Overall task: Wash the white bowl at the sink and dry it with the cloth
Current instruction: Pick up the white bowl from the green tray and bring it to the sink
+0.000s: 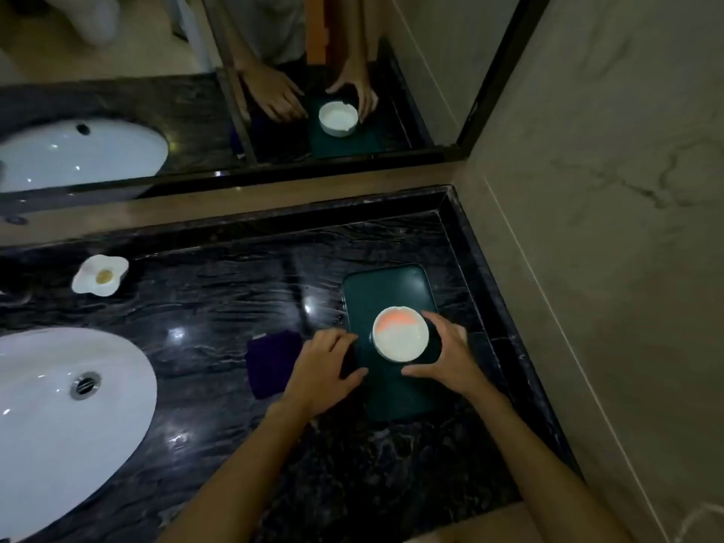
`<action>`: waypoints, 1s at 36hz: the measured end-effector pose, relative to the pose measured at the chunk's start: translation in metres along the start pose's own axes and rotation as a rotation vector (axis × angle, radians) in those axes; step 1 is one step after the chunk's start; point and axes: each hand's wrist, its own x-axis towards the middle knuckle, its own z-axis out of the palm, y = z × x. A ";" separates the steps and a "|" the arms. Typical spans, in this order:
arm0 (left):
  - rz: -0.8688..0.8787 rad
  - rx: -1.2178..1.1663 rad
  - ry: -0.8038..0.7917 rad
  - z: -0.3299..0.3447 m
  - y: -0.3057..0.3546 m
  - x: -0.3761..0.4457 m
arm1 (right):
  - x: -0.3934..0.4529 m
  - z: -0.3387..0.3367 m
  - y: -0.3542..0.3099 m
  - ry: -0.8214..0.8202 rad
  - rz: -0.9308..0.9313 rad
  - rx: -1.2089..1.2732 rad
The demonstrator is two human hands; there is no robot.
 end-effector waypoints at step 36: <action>0.037 -0.034 -0.075 0.014 0.012 0.070 | 0.022 0.000 0.009 0.014 -0.126 -0.149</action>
